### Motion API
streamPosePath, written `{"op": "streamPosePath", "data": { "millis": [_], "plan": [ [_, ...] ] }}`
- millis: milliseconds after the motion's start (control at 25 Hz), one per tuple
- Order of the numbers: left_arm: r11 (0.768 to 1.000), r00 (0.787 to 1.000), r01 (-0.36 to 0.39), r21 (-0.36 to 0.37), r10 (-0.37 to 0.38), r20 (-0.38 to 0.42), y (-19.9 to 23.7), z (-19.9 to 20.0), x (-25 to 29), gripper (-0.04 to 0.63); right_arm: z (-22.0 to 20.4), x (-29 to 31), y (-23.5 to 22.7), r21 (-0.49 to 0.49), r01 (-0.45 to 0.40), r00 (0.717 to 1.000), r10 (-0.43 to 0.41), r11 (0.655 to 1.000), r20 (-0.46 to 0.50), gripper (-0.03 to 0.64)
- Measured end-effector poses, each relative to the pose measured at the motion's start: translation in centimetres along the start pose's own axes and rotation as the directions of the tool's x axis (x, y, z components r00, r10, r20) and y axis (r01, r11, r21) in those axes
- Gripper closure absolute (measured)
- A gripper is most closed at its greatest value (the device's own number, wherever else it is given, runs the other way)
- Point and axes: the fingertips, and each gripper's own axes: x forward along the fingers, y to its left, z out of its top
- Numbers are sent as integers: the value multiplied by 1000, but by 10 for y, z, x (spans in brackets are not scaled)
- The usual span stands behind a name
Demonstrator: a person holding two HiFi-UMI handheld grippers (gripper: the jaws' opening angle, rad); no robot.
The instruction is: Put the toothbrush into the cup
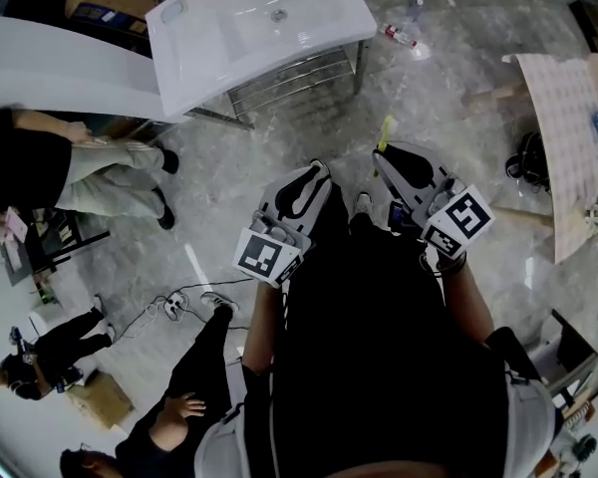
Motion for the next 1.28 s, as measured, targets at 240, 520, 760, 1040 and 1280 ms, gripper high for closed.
{"op": "streamPosePath", "data": {
  "millis": [240,520,760,1040,1280],
  "plan": [
    [1000,1000,11,27,-12,8,42,19,18,508,17,38,-8,-18,22,1000,-21,1000,10,568],
    [999,999,26,27,-27,31,101,34,14,519,29,97,-17,-12,43,999,-42,999,14,568],
    [1000,999,29,0,-29,41,140,44,10,560,36,128,-22,-4,64,998,-64,998,1,568],
    [997,999,26,-76,-23,40,159,47,26,583,44,145,-48,17,71,997,-71,997,4,568],
    [997,999,-17,-79,19,26,175,55,58,583,61,165,-85,21,35,999,-35,999,11,568]
  ]
}}
